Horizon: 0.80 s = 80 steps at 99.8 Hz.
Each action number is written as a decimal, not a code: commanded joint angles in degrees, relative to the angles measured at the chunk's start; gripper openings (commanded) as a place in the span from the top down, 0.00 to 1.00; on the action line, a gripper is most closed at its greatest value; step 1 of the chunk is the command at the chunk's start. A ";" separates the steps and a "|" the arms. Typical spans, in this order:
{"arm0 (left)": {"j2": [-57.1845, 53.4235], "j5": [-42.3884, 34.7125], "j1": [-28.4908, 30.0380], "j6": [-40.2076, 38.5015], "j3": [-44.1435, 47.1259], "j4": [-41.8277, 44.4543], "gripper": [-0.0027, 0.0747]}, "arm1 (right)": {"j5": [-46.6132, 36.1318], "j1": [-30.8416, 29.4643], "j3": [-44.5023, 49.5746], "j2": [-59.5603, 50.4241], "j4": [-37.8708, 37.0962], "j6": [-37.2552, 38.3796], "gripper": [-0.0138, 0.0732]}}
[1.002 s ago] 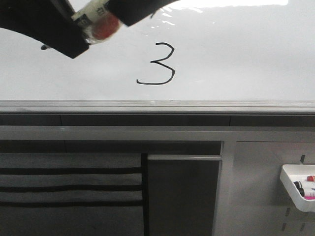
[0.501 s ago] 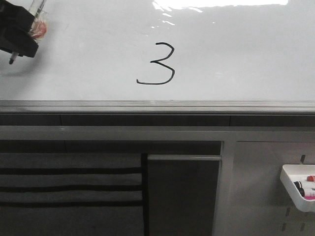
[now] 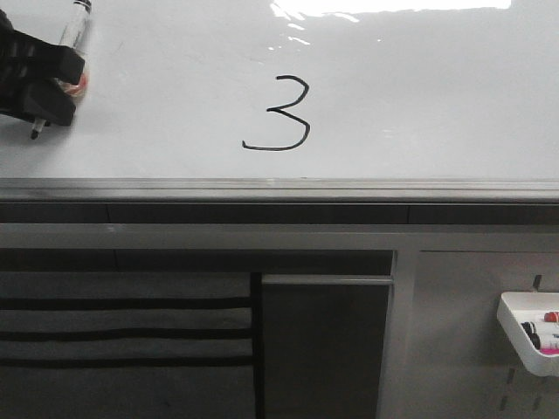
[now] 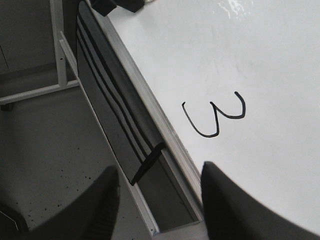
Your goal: Write number 3 on whiteboard
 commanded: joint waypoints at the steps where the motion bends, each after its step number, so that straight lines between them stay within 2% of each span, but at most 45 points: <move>1: -1.63 -2.89 0.03 -0.58 -1.56 -1.04 0.72 | -3.14 -0.30 -1.44 -1.23 0.58 0.02 0.46; 11: -1.63 -3.13 0.03 -0.58 -1.56 -1.04 0.56 | -3.14 -0.30 -1.44 -1.23 0.58 0.02 0.46; 21: -1.84 -3.63 0.03 -0.58 -1.56 0.56 0.45 | -2.45 -0.30 -1.44 -1.55 0.48 0.02 0.46; 33: -4.90 -1.73 0.03 -0.58 -1.56 4.44 0.43 | 1.36 -0.45 -1.44 -3.16 -0.54 0.02 0.46; 43: -9.77 4.27 0.03 -0.58 -2.15 9.59 0.43 | 4.88 -1.87 -1.44 -5.58 -0.96 2.10 0.46; 53: -15.92 12.39 0.03 -0.58 -3.28 13.29 0.43 | 7.59 -5.74 -1.44 -9.08 -1.96 9.91 0.46; 65: -24.44 24.10 0.03 -0.58 -4.31 16.16 0.43 | 11.69 -12.77 -1.44 -13.44 -3.12 25.40 0.47; 72: -29.84 29.96 0.03 -0.87 -4.31 17.58 0.44 | 14.60 -16.54 -1.08 -15.74 -4.23 32.37 0.53; 80: -36.00 34.30 0.03 -3.92 -4.31 19.47 0.47 | 15.56 -19.59 0.28 -19.08 -4.23 34.83 0.63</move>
